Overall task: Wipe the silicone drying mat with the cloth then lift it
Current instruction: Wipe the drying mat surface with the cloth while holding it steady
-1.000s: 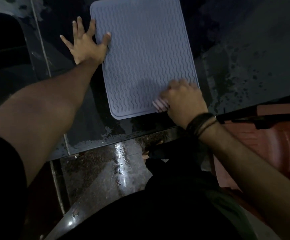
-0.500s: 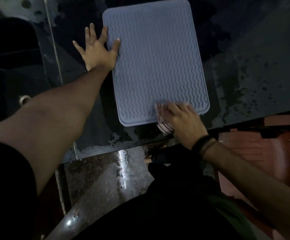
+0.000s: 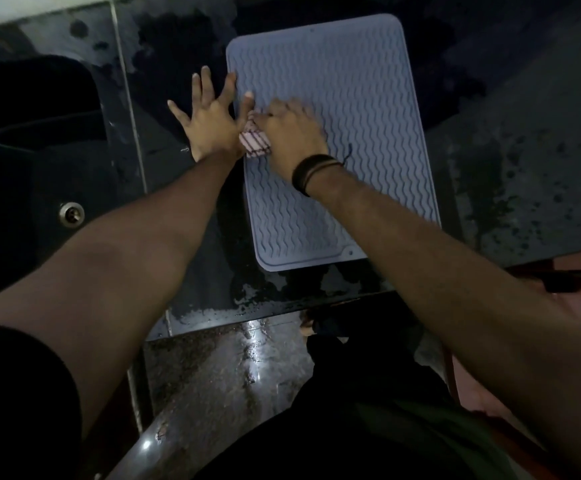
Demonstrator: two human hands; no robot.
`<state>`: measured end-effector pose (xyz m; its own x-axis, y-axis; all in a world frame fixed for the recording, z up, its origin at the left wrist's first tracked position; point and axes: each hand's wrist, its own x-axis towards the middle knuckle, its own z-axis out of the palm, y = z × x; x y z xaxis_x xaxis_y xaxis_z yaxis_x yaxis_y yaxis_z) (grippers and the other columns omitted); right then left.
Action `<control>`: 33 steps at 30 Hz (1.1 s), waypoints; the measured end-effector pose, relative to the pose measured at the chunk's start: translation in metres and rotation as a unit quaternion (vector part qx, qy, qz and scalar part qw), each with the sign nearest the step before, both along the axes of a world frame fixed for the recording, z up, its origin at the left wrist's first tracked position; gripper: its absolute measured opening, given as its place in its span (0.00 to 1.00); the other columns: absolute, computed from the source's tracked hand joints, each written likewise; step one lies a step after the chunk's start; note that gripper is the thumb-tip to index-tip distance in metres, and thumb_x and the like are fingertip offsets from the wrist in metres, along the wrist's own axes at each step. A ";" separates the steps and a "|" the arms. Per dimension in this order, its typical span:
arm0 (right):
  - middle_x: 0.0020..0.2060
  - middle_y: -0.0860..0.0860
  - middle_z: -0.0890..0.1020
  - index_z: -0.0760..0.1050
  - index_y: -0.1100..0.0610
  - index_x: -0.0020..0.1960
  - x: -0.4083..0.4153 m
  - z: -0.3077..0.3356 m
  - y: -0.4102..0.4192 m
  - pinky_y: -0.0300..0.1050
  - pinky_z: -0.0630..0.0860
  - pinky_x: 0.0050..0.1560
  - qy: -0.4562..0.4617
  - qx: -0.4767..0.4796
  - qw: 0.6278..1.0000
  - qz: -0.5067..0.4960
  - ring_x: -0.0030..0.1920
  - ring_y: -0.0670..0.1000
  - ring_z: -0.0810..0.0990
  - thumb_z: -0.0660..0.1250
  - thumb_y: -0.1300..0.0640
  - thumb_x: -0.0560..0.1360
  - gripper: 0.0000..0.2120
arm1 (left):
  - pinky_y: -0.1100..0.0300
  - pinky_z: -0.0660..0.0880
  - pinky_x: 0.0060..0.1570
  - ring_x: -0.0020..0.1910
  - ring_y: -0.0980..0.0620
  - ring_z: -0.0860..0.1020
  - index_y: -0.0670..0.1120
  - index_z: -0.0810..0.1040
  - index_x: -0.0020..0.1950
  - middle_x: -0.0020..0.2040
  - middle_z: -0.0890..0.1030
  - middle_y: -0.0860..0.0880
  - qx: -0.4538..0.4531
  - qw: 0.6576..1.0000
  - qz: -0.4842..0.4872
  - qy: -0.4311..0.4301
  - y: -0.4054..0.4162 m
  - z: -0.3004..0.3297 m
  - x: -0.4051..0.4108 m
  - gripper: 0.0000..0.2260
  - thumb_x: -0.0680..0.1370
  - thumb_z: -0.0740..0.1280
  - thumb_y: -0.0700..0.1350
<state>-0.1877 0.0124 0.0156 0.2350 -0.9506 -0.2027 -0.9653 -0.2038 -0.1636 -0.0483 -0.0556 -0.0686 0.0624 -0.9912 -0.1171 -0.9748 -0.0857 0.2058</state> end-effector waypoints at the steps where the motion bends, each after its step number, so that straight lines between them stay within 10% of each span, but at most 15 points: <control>1: 0.69 0.56 0.68 0.66 0.56 0.72 0.002 -0.007 0.005 0.57 0.62 0.70 0.006 0.002 1.000 0.010 0.69 0.60 0.64 0.66 0.59 0.74 0.27 | 0.29 0.40 0.75 0.83 0.47 0.48 0.59 0.57 0.82 0.84 0.52 0.46 0.000 1.000 -0.001 0.009 0.000 0.000 0.001 0.29 0.82 0.46 0.67; 25: 0.70 0.56 0.67 0.69 0.48 0.71 -0.056 -0.011 -0.005 0.55 0.62 0.68 0.034 -0.006 0.997 0.076 0.68 0.59 0.66 0.64 0.57 0.77 0.23 | 0.30 0.39 0.75 0.83 0.48 0.48 0.60 0.61 0.81 0.84 0.53 0.48 -0.011 0.999 0.012 0.033 0.005 0.002 0.000 0.26 0.84 0.45 0.64; 33: 0.62 0.59 0.72 0.74 0.53 0.67 -0.136 0.004 -0.045 0.56 0.68 0.60 0.111 -0.034 0.990 -0.085 0.62 0.62 0.69 0.65 0.57 0.75 0.20 | 0.31 0.37 0.75 0.83 0.50 0.46 0.60 0.59 0.81 0.84 0.51 0.48 0.005 0.999 0.002 0.042 0.005 0.006 0.000 0.34 0.79 0.46 0.74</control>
<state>-0.3237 -0.0327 0.0200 0.0267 -0.9857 -0.1661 -0.9972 -0.0379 0.0642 -0.0482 -0.0502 -0.0626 0.0557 -0.9896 -0.1328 -0.9538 -0.0921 0.2859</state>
